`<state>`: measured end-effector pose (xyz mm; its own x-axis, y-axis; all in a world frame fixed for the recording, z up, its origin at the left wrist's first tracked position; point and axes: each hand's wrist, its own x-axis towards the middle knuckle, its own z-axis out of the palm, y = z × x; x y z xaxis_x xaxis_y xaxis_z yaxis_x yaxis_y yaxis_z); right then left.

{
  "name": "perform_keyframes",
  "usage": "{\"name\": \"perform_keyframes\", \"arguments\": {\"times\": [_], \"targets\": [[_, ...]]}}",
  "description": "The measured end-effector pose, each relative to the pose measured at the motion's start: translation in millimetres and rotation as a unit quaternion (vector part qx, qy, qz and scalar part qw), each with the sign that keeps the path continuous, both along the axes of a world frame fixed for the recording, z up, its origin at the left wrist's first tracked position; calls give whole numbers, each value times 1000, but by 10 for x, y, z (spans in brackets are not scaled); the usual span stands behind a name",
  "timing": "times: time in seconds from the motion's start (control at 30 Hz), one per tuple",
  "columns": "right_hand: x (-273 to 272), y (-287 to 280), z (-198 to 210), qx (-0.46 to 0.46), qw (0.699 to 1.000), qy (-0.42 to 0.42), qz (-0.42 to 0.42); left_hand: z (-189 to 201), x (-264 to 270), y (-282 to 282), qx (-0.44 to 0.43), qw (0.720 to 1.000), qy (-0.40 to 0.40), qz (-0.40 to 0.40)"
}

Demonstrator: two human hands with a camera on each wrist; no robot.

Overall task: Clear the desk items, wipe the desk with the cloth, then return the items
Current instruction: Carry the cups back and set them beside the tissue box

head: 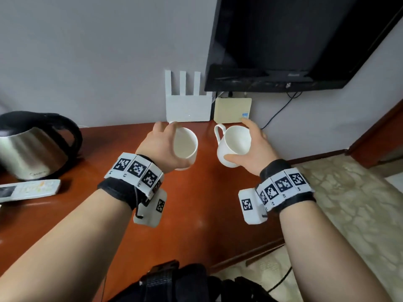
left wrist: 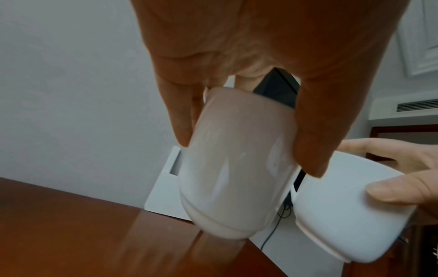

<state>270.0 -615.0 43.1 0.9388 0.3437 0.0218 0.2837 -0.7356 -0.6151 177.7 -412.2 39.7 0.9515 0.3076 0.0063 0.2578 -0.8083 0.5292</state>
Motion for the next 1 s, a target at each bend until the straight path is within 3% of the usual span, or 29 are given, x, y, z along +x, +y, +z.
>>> {"name": "perform_keyframes", "arguments": {"times": [0.27, 0.63, 1.0], "targets": [[1194, -407, 74, -39, 999, 5, -10, -1, 1148, -271, 21, 998, 45, -40], [3196, -611, -400, -137, 985, 48, 95, -418, 2764, -808, -7, 993, 113, 23], [4051, -333, -1070, -151, 971, 110, 146, -982, 3791, -942, -20, 976, 202, 73]]}}
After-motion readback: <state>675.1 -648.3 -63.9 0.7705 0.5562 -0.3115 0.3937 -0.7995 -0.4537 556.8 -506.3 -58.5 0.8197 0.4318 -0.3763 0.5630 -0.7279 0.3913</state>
